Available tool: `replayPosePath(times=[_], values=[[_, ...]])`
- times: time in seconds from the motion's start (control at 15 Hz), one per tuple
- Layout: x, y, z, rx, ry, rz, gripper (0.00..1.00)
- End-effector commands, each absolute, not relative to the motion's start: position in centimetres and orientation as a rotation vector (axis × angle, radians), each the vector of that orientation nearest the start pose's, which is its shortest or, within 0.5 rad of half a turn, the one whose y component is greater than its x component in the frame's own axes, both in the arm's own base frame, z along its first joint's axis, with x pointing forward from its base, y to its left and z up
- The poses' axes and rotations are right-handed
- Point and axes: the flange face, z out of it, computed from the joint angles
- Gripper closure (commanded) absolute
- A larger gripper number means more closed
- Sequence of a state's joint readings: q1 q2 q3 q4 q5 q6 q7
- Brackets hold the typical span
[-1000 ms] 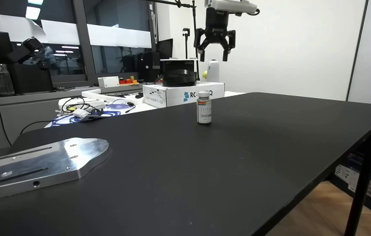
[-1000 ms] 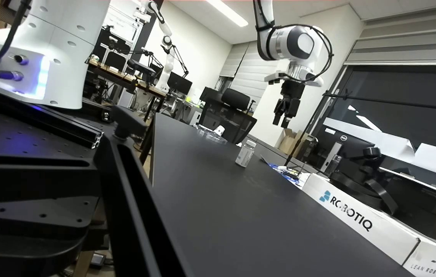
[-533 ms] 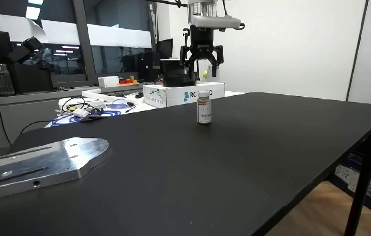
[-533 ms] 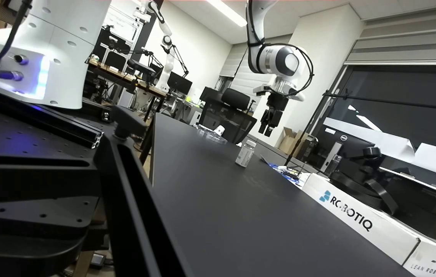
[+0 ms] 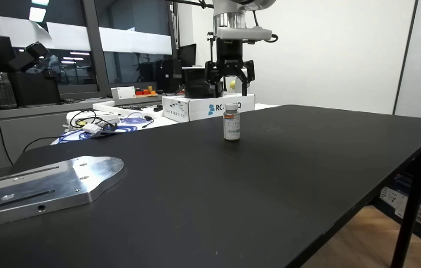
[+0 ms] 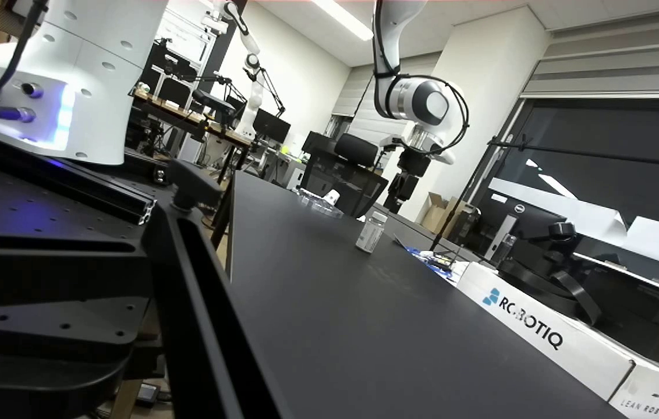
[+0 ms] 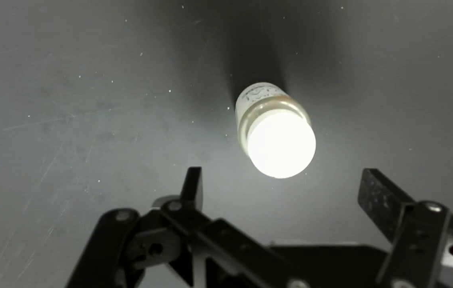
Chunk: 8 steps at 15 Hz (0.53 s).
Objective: Move the bottle forward
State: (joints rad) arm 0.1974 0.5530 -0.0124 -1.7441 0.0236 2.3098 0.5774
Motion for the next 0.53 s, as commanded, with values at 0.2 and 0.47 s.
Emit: replayPosePath(times=[0.2, 0.47], values=[[65.8, 12.4, 25.1, -3.034, 0.694, 0.034, 0.00], [65.6, 12.5, 24.1, -3.031, 0.693, 0.046, 0.00]])
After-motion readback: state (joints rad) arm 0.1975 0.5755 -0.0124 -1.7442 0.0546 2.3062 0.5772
